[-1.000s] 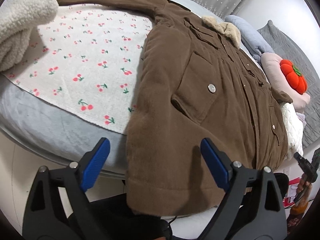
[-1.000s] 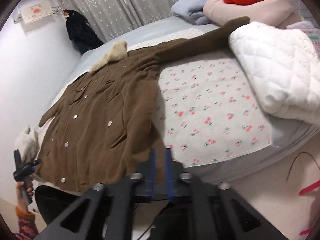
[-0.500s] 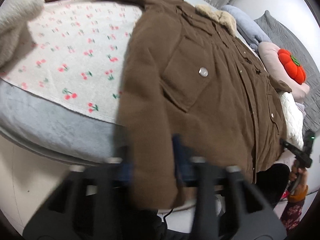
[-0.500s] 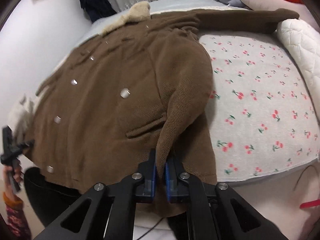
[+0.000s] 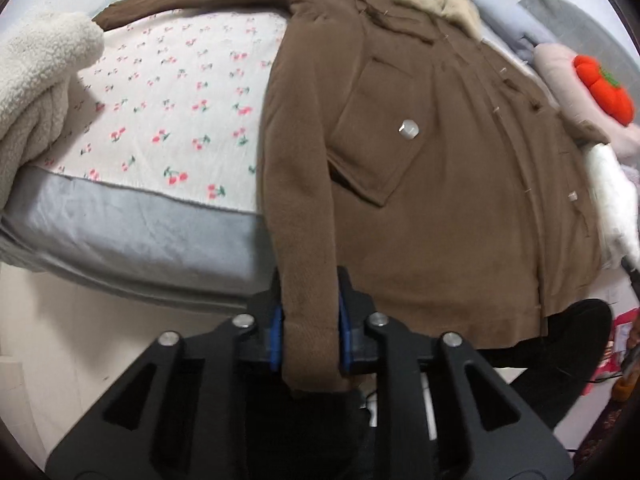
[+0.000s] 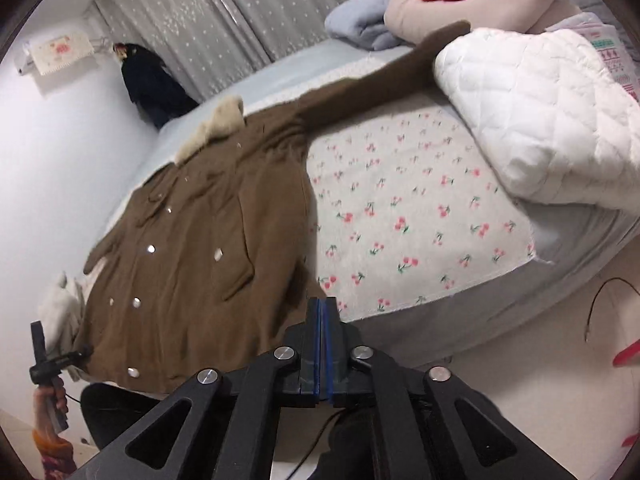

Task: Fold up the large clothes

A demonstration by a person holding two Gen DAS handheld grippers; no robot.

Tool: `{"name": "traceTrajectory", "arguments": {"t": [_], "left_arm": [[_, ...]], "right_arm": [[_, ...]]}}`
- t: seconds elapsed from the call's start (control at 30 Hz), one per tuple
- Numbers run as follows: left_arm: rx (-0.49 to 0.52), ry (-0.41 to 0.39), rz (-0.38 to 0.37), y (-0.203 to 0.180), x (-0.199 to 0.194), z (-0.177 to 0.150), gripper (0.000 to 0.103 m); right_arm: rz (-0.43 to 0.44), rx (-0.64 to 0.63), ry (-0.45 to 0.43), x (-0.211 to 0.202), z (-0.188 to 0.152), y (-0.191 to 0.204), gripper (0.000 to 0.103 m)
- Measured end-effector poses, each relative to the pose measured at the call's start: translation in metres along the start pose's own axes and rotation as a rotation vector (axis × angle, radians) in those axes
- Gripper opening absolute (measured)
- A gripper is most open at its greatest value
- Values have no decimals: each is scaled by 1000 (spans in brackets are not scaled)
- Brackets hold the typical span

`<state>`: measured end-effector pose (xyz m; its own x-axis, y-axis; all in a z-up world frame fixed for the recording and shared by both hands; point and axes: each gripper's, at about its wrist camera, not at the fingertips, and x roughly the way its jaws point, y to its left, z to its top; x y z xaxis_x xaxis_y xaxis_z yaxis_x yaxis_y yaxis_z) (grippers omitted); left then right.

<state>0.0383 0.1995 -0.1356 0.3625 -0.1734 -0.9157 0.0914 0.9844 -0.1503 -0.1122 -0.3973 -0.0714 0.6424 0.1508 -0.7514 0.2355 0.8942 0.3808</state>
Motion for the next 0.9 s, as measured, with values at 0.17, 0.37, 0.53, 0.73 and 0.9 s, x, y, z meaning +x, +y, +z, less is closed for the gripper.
{"name": "traceTrajectory", "arguments": {"t": [0.17,0.37,0.53,0.73,0.9], "left_arm": [[29,-98,45,-9,-21,15,69],[38,-159,13,-12,-17,53,74],[-6,-134,-46,-2,12,96,74],[-61,-73,-72,5,53,141,74],[-26,-54,-77,-13,52,148,74]], "right_arm": [[5,-94,11,34,48,30,61],[34,-140,65,116,118,54,64],[52,-150,170,186,153,71,69],[18,-182,221,246,164,88,23],[-12,-270,107,208,163,105,5]]}}
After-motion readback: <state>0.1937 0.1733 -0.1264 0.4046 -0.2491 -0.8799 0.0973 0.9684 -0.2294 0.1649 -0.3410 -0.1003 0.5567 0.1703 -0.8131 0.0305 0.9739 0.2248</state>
